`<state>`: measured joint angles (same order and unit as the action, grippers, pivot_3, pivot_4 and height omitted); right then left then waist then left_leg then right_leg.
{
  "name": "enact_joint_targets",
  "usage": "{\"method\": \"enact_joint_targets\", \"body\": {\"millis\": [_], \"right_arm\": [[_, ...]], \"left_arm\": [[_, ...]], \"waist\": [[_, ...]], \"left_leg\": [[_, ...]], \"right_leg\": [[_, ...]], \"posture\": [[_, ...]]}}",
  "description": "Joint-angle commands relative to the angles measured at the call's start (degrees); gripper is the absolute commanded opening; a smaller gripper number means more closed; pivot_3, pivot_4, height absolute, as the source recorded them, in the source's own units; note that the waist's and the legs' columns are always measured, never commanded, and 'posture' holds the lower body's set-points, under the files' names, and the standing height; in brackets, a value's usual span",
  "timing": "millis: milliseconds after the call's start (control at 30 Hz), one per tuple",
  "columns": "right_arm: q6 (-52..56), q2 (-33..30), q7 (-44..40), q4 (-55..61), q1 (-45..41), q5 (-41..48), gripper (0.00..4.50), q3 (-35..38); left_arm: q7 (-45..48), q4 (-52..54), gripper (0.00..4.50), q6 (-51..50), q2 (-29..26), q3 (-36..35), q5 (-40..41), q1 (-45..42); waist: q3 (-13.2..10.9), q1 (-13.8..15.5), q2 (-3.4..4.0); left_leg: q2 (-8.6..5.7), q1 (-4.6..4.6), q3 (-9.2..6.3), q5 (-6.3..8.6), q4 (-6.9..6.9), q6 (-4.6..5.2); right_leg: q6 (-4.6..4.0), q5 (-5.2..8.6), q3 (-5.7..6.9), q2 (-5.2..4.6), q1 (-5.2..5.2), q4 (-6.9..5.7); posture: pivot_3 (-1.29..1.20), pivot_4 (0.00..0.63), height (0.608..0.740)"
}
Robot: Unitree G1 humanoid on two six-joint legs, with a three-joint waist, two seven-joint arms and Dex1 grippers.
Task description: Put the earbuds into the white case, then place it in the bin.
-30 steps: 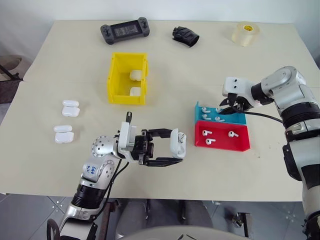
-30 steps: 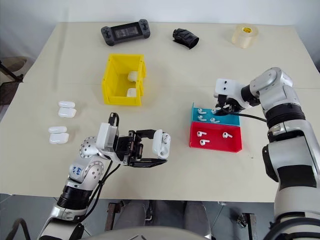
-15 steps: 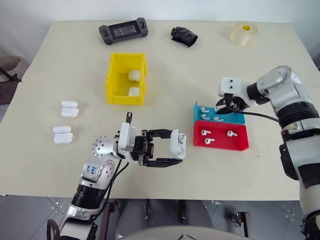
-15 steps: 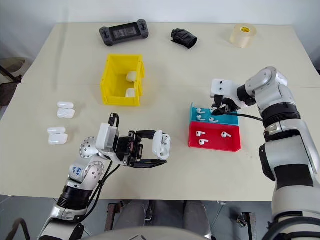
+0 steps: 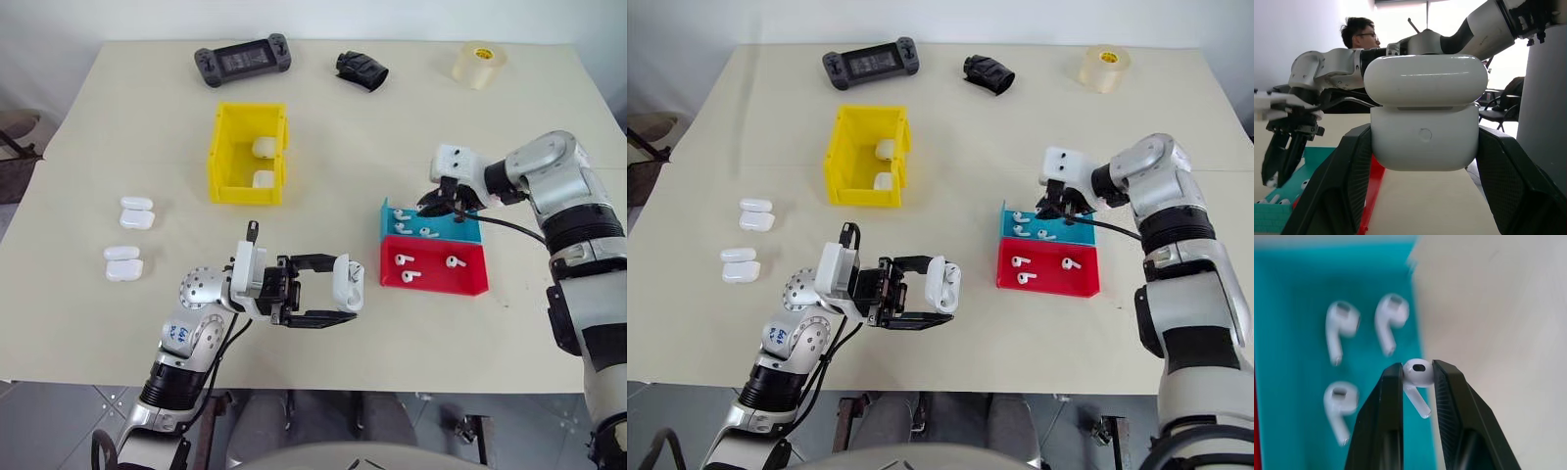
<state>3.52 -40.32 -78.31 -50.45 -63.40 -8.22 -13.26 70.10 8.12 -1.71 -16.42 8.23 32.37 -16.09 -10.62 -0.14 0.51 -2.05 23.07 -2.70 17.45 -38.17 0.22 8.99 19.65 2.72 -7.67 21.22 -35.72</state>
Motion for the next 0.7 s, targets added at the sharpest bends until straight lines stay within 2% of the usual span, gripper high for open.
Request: {"method": "enact_joint_targets", "body": {"millis": [33, 100, 200, 300, 400, 567, 700], "right_arm": [[6.9, -4.6, -5.4, 15.7, 4.9, 11.1, 0.50, 8.8], [11.1, -6.2, -7.0, 24.2, 9.4, 16.2, 0.50, 12.1], [24.9, -6.7, -3.8, 40.0, 18.5, 27.7, 0.50, 20.7], [39.1, -2.6, 4.0, 54.9, 26.8, 43.0, 0.50, 31.0], [48.5, 3.6, 14.6, 67.5, 34.2, 57.5, 0.50, 37.6], [51.3, 12.5, 32.0, 79.0, 42.0, 76.8, 0.50, 41.7], [48.5, 17.0, 43.7, 85.6, 46.8, 87.9, 0.50, 39.9]], "left_arm": [[-0.4, 0.3, 2.78, 0.3, 0.6, -0.9, 1.4, -1.1], [-0.1, -0.2, 2.78, 0.2, 0.7, -1.2, 1.6, -1.5], [0.4, -2.1, 2.78, 0.2, 1.2, -1.7, 2.1, -2.8], [0.9, -3.9, 2.78, 0.0, 1.9, -2.2, 2.8, -4.5], [1.9, -5.7, 2.78, -0.2, 2.3, -2.6, 3.2, -6.1], [2.8, -8.3, 2.78, -0.5, 3.1, -3.0, 3.4, -8.3], [2.8, -9.0, 2.78, -1.6, 4.2, -2.9, 3.6, -9.5]], "waist": [[0.0, 0.4, 0.00], [0.0, 0.8, -0.01], [0.0, 1.1, -0.01], [0.0, 1.5, -0.01], [0.0, 1.4, -0.01], [0.0, 1.5, -0.02], [0.0, 1.5, -0.02]], "left_leg": [[-0.01, 0.06, -0.03, 0.00, -0.01, 0.00], [-0.03, 0.09, -0.09, 0.00, 0.02, 0.01], [-0.04, 0.10, -0.04, 0.01, 0.02, 0.02], [0.05, 0.10, -0.04, 0.00, -0.04, 0.01], [0.07, 0.08, 0.00, 0.00, -0.12, 0.00], [0.00, 0.06, -0.04, -0.04, -0.11, 0.01], [0.00, 0.06, -0.07, -0.06, -0.09, 0.03]], "right_leg": [[0.00, 0.00, 0.01, 0.00, 0.06, -0.03], [0.00, 0.00, 0.06, -0.01, 0.06, -0.04], [0.00, 0.00, 0.06, -0.01, 0.06, -0.02], [-0.01, -0.01, 0.08, 0.02, 0.05, -0.06], [-0.04, -0.02, 0.05, 0.03, 0.03, -0.15], [-0.05, -0.03, 0.03, -0.01, 0.02, -0.18], [-0.05, -0.03, 0.03, 0.00, 0.03, -0.20]], "posture": [[0.00, 0.150, 0.740], [0.00, 0.150, 0.740], [0.00, 0.150, 0.740], [0.00, 0.150, 0.740], [0.00, 0.150, 0.740], [0.00, 0.150, 0.740], [0.00, 0.150, 0.740]]}}
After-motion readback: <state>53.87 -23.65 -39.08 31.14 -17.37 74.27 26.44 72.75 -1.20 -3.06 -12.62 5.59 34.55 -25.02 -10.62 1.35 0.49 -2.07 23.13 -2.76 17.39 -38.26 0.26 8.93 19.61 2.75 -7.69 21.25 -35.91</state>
